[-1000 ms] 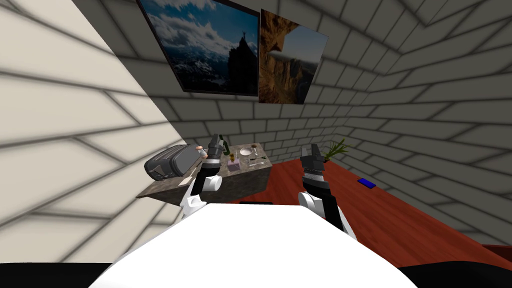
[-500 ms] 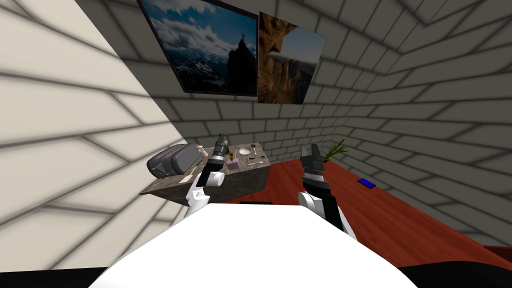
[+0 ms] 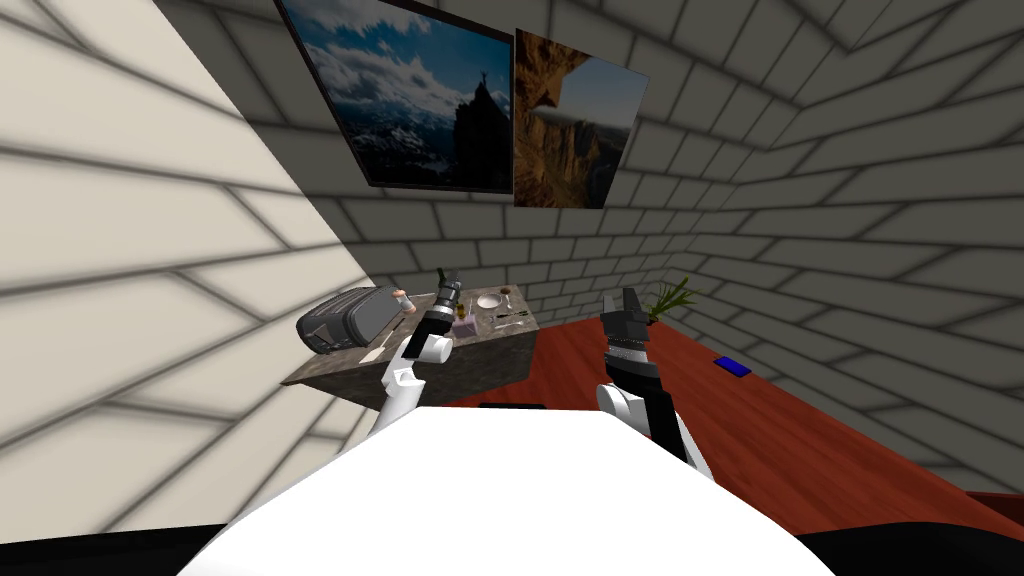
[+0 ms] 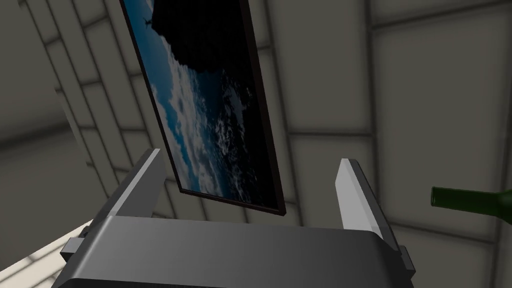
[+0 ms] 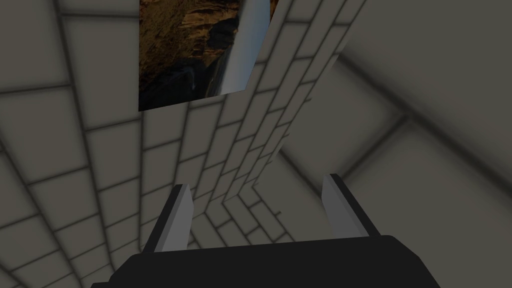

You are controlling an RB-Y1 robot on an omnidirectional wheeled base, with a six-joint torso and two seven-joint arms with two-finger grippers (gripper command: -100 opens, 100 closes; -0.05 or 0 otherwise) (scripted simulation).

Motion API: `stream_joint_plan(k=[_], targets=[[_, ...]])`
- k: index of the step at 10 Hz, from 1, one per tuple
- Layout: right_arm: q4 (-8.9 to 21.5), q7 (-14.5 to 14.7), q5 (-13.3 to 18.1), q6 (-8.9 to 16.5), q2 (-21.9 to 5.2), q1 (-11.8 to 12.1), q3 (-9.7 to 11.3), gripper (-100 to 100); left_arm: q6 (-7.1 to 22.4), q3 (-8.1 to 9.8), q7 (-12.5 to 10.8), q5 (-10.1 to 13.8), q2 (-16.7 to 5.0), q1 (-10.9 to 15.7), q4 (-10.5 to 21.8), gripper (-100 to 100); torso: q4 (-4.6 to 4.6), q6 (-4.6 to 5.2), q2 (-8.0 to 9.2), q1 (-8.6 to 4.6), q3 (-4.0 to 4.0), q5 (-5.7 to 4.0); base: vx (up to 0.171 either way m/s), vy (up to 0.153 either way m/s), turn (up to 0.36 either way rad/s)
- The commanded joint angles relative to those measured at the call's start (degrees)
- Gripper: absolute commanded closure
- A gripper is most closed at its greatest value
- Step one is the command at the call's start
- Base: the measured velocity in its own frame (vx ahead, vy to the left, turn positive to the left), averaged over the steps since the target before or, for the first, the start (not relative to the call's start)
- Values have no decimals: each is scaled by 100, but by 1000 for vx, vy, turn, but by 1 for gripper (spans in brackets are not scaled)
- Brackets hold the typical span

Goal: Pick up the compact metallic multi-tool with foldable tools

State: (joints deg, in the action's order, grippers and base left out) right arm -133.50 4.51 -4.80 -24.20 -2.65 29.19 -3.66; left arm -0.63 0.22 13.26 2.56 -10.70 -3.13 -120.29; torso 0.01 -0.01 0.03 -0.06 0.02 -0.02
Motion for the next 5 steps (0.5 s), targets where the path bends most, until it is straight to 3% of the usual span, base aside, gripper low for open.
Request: stream_joint_plan(k=[1,3,4,5], targets=[[0,0,0,0,0,0,0,0,286,-49,69,-23,-28,245,148,-100,0,0,0,0,0,0,-13,-25,4],[0,0,0,0,0,0,0,0,484,-49,69,-23,-28,245,148,-100,0,0,0,-5,0,-1,-12,-21,1],[0,0,0,0,0,0,0,0,710,-93,134,-28,-75,475,317,-100,0,0,0,0,0,0,-17,-21,0],[0,0,0,0,0,0,0,0,860,-93,134,-28,-75,475,317,-100,0,1,1,-2,0,0,-15,-22,-3]])
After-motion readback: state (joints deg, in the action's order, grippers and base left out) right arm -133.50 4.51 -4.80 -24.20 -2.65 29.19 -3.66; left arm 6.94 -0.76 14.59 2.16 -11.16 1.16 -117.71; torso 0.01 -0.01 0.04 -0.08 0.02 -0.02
